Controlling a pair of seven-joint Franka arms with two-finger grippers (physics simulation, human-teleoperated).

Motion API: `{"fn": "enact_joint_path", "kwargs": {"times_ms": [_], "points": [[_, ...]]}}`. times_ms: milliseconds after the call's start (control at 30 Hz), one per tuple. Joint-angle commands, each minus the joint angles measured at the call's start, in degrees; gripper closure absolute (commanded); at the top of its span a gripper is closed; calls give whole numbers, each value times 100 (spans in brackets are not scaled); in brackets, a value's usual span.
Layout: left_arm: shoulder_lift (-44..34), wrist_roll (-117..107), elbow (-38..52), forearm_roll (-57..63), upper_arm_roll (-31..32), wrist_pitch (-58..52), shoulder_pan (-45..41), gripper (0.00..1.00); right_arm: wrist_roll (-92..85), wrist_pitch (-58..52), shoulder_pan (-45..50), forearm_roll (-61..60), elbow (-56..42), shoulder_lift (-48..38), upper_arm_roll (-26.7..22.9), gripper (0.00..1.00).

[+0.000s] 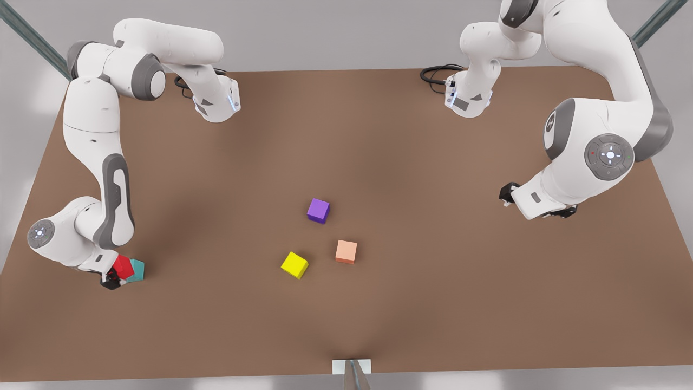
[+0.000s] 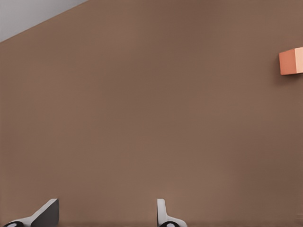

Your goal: Pick up red wooden cube and pass to hand red wooden cube and place in blue wooden cube

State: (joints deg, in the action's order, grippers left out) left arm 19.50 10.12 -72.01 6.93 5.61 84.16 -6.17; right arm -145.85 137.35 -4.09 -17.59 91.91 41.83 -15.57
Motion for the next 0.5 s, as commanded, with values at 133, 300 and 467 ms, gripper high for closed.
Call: {"fn": "enact_joint_path", "kwargs": {"times_ms": [133, 300, 467], "points": [[-7, -72, 3, 1, 1, -22, -7, 0, -136, -147, -13, -16, -24, -25, 10, 0], [-7, -72, 3, 1, 1, -22, -7, 0, -136, -376, -13, -51, -15, -87, 10, 0], [-7, -72, 3, -7, 10, -31, -7, 0, -136, -876, -48, -60, -15, -227, -8, 0]]}}
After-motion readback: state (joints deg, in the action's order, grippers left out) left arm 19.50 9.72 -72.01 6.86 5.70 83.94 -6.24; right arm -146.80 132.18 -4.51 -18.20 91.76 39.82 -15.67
